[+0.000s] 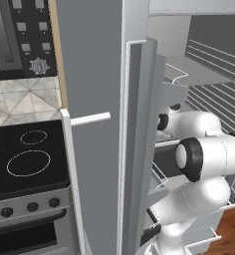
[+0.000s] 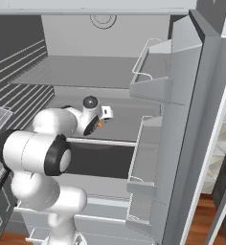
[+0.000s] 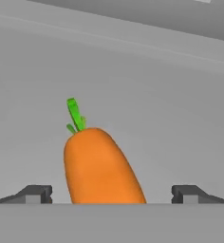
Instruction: Place one carrot and one fish in each tupperware on the nearby counter, to pack two identical lunches.
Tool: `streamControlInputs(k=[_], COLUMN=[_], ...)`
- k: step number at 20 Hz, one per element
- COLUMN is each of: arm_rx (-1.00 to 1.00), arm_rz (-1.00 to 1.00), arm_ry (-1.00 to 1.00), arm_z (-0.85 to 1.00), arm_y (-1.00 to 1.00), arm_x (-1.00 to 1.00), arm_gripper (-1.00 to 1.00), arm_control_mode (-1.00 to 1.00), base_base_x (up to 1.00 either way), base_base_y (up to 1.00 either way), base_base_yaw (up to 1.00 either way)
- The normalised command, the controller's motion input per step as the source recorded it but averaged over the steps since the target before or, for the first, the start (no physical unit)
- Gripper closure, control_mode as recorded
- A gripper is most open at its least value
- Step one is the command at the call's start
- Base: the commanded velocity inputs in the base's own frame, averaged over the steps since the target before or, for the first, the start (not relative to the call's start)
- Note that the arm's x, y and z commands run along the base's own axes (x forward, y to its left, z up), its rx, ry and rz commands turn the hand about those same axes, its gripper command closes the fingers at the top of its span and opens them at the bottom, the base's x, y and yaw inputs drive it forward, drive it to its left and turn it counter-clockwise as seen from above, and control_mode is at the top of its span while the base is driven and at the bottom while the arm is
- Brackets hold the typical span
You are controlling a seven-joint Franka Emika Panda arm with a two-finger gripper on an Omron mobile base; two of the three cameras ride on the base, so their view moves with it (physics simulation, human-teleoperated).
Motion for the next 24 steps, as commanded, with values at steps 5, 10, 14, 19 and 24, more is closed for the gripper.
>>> streamControlInputs(k=[5, 10, 14, 19, 24], arm_rx=[0.0, -0.01, -0.04, -0.09, -0.02], arm_rz=[0.05, 0.03, 0.01, 0.0, 0.0], arm_ry=[0.0, 0.0, 0.0, -0.01, -0.05], arm_z=[-0.26, -0.54, -0.74, -0.72, -0.36], arm_y=[0.0, 0.0, 0.0, 0.01, -0.14], arm_x=[0.37, 0.08, 0.0, -0.6, -1.0], arm_gripper=[-1.0, 1.0, 1.0, 1.0, 1.0], arm_control_mode=[-1.0, -1.0, -1.0, -1.0, -1.0], base_base_x=[0.0, 0.0, 0.0, 0.0, 0.0], base_base_y=[0.0, 0.0, 0.0, 0.0, 0.0], base_base_yaw=[0.0, 0.0, 0.0, 0.0, 0.0])
